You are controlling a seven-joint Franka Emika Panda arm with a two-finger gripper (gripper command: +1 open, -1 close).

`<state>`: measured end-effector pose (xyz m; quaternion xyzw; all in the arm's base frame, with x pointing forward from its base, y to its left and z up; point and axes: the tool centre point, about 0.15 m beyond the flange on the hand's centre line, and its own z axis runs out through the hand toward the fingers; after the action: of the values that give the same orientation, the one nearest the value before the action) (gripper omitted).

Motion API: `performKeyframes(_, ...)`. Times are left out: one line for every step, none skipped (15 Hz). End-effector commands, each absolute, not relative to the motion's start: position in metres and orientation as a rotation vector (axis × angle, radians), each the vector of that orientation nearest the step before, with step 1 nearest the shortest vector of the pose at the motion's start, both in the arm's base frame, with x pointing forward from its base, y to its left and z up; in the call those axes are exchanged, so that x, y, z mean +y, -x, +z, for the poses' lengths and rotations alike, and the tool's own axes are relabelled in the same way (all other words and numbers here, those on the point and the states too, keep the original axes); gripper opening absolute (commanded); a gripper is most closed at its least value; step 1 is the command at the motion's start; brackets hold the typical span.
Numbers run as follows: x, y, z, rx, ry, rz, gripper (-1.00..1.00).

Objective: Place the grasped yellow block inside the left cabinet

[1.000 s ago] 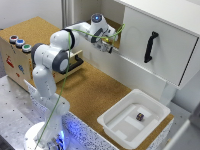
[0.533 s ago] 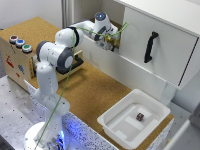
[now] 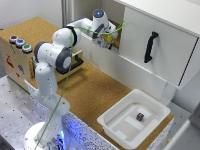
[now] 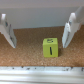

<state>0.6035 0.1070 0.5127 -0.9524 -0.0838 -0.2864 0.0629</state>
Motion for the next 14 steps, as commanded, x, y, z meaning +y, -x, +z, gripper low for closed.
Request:
performKeyframes(0.054, -0.524, 0.511, -0.259, 2.852, -0.815, 1.00)
performKeyframes(0.039, -0.513, 0.502, -0.234, 2.878, -0.781, 1.00)
performKeyframes(0.024, -0.504, 0.490, -0.198, 2.909, -0.724, 1.00)
performKeyframes(0.006, -0.492, 0.476, -0.160, 2.935, -0.670, 1.00)
performKeyframes(-0.008, -0.483, 0.464, -0.124, 2.972, -0.634, 1.00)
performKeyframes(-0.022, -0.474, 0.455, -0.075, 2.991, -0.610, 1.00)
performKeyframes(-0.042, -0.463, 0.447, -0.009, 3.020, -0.617, 1.00)
performKeyframes(-0.062, -0.453, 0.438, 0.057, 3.062, -0.601, 1.00)
performKeyframes(-0.090, -0.442, 0.427, 0.169, 3.088, -0.558, 1.00)
performKeyframes(-0.112, -0.435, 0.421, 0.242, 3.108, -0.535, 1.00)
performKeyframes(-0.141, -0.427, 0.415, 0.341, 3.136, -0.512, 1.00)
performKeyframes(-0.166, -0.420, 0.413, 0.413, 3.155, -0.499, 1.00)
performKeyframes(-0.189, -0.414, 0.410, 0.465, 3.184, -0.483, 1.00)
performKeyframes(-0.215, -0.408, 0.404, 0.524, 3.201, -0.444, 1.00)
